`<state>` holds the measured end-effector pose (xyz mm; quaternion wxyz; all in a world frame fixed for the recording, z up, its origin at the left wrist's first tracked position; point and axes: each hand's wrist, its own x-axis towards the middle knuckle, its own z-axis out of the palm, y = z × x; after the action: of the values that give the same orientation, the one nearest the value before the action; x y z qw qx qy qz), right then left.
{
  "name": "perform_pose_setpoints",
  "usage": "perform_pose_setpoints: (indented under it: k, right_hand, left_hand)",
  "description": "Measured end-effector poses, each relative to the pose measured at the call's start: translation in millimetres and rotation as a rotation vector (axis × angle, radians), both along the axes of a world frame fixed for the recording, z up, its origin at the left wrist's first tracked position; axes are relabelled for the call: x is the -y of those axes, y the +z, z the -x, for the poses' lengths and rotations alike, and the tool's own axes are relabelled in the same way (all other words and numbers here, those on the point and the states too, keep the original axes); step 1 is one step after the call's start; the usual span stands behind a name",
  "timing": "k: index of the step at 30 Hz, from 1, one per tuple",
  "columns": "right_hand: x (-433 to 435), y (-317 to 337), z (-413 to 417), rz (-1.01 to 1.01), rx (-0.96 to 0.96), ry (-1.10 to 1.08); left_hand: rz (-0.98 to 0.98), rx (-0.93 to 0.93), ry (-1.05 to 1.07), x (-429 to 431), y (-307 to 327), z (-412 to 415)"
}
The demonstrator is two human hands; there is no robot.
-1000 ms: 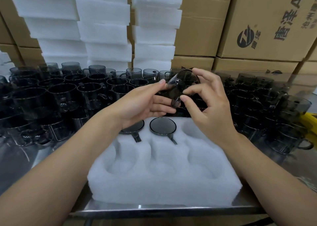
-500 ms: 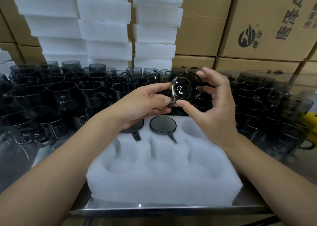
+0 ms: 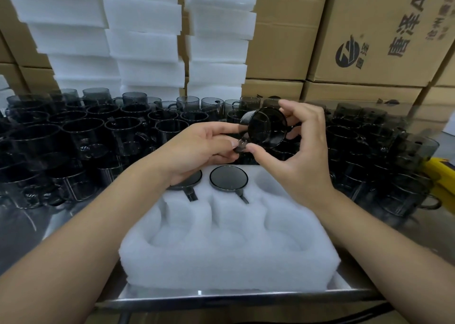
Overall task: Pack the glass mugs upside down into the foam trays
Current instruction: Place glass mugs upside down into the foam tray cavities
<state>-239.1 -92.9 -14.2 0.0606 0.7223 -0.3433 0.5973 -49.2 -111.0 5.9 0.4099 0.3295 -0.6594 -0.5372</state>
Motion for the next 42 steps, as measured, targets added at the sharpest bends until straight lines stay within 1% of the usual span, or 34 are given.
perform_pose_setpoints:
  k: [3, 9, 13, 16, 19, 21, 26, 29, 34, 38, 42]
  right_hand:
    - [1, -1, 1, -0.056, 0.002, -0.013]
    - [-1, 0, -1, -0.184, 0.073, 0.040]
    - [-7, 9, 0, -0.290, 0.127, 0.135]
    - [-11, 21, 8, -0.351, 0.125, 0.179]
    - [-15, 35, 20, -0.459, 0.140, 0.252]
    - [-16, 40, 29, -0.542, 0.091, 0.301]
    - [-16, 44, 43, -0.780, -0.182, 0.326]
    - [-15, 42, 44, -0.843, -0.337, 0.295]
    - [-15, 43, 46, -0.881, -0.401, 0.261]
    - [-14, 42, 46, -0.904, -0.457, 0.228]
    - [-14, 42, 47, -0.955, -0.546, 0.244]
  left_hand:
    - [0.006, -0.032, -0.017, -1, 0, -1]
    - [0.003, -0.081, -0.026, -2, 0, -1]
    - [0.016, -0.031, -0.024, -4, 1, -1]
    - [0.056, 0.030, -0.028, -5, 0, -1]
    - [0.087, 0.083, -0.029, -6, 0, -1]
    - [0.095, 0.095, -0.028, -7, 0, -2]
    - [0.123, 0.103, -0.032, -11, 0, 0]
    - [0.171, 0.150, -0.017, -13, 0, 1]
    - [0.206, 0.245, -0.037, -16, 1, 2]
    - [0.209, 0.266, -0.038, -17, 2, 3]
    - [0.216, 0.285, -0.047, -17, 2, 3]
